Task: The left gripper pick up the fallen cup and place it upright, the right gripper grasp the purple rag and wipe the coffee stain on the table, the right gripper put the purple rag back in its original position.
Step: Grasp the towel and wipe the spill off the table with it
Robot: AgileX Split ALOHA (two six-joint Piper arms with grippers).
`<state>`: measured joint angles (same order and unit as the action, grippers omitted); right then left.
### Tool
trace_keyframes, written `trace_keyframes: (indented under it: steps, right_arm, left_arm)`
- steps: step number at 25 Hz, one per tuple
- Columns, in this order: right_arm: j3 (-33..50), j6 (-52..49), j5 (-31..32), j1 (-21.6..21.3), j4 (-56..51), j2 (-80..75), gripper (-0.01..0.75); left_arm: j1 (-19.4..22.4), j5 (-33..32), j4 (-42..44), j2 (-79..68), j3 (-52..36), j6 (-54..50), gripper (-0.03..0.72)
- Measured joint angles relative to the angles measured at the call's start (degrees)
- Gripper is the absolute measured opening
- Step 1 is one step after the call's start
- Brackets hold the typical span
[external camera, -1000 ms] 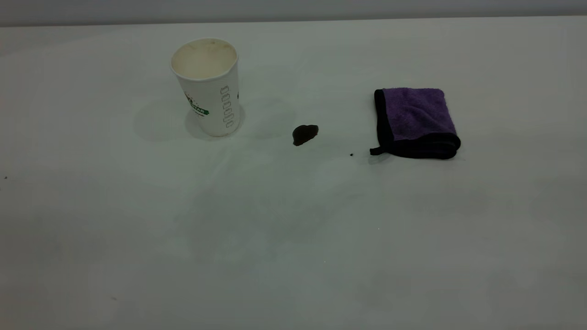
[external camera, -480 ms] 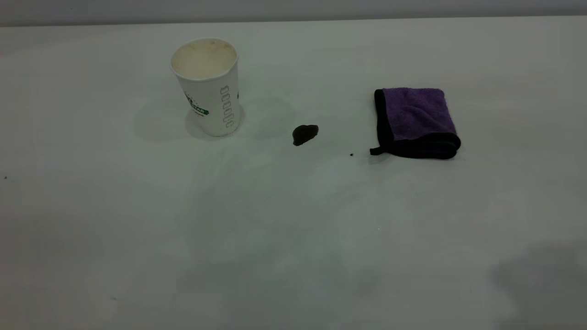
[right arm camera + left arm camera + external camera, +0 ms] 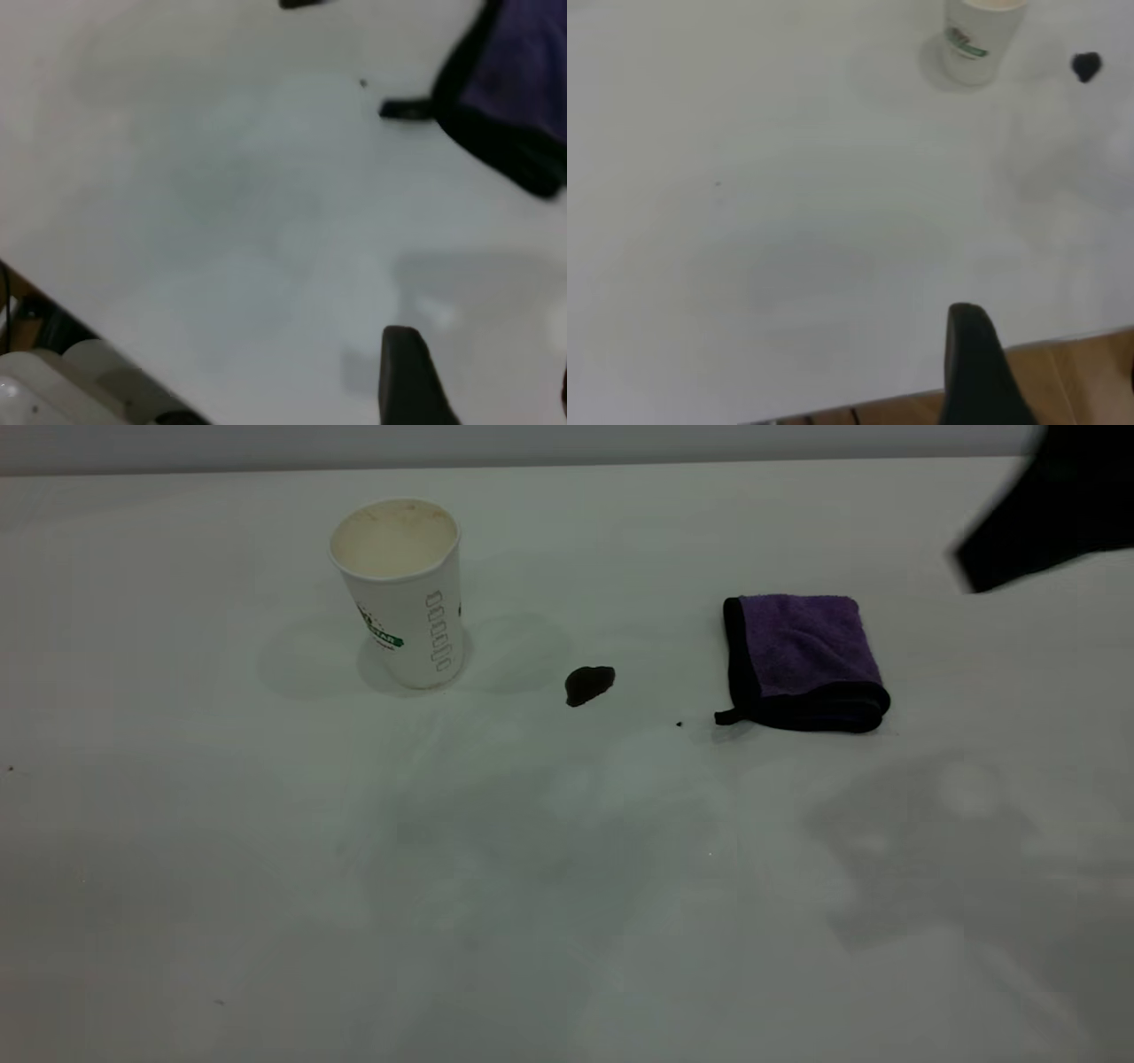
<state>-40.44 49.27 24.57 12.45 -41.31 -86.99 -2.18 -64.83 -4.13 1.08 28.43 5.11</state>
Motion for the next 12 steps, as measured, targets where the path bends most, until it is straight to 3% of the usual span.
trace_keyframes:
  steps: [4, 12]
  right_arm:
    - [-7.24, 0.17, -2.01, 3.25, -0.2, -10.68, 0.445]
    - [-25.31, 0.24, -1.8, 3.6, 0.93, -31.43, 0.447]
  left_arm:
    - [2.77, 0.0, 0.0, 0.0, 0.0, 0.0, 0.482]
    - [2.84, 0.0, 0.0, 0.0, 0.0, 0.0, 0.482]
